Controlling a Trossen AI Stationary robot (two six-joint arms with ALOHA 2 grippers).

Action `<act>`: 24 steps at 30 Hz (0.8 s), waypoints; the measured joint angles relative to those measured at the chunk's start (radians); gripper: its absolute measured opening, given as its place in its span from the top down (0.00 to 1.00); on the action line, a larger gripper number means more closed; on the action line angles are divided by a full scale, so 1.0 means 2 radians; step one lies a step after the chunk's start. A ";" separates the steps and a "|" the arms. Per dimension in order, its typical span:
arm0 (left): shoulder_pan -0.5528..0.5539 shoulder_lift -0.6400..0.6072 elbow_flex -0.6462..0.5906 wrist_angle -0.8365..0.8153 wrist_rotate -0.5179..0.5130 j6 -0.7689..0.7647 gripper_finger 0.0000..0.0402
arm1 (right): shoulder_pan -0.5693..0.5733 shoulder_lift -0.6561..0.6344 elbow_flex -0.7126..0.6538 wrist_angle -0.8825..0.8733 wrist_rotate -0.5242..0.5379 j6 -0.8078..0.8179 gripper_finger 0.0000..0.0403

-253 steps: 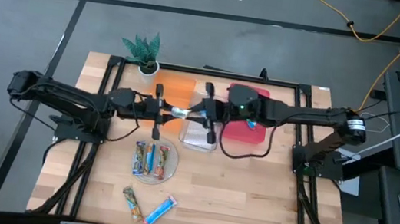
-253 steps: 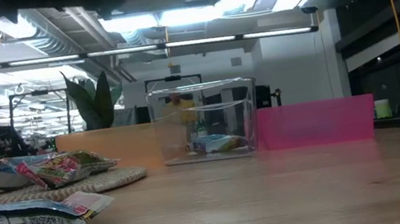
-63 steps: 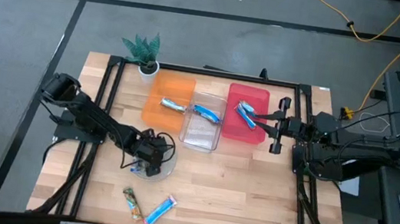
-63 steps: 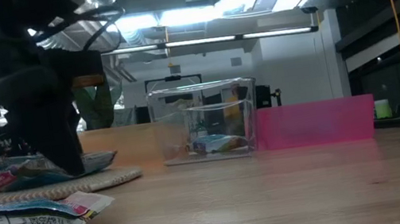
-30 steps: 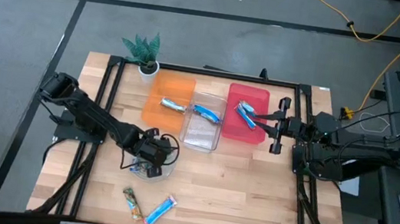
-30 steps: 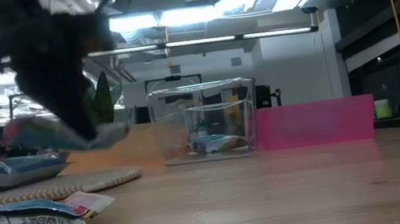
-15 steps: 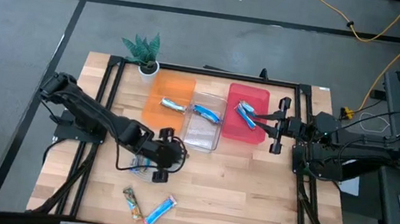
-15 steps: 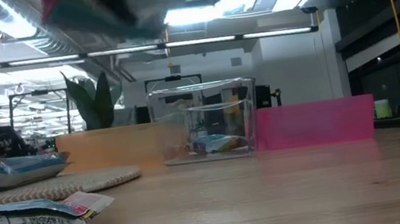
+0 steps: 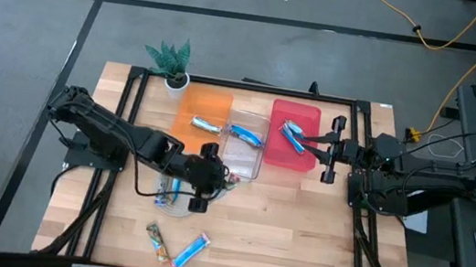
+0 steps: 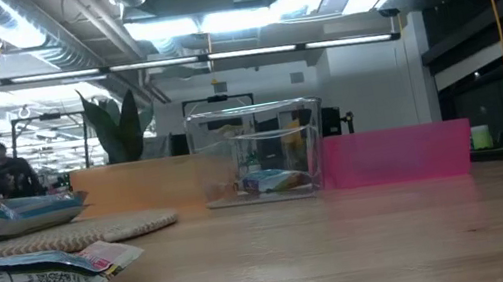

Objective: Pick and place Granola Bars by type
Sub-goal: Put the top red granola bar into the red bin

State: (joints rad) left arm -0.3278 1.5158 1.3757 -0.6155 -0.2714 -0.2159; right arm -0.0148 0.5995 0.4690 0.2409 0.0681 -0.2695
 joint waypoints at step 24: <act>0.180 0.000 0.042 -0.014 0.093 0.076 0.88 | 0.000 0.000 0.000 0.000 0.000 0.000 0.78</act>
State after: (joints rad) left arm 0.0319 1.5158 1.4601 -0.6429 -0.0864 -0.0635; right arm -0.0147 0.5999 0.4690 0.2409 0.0681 -0.2695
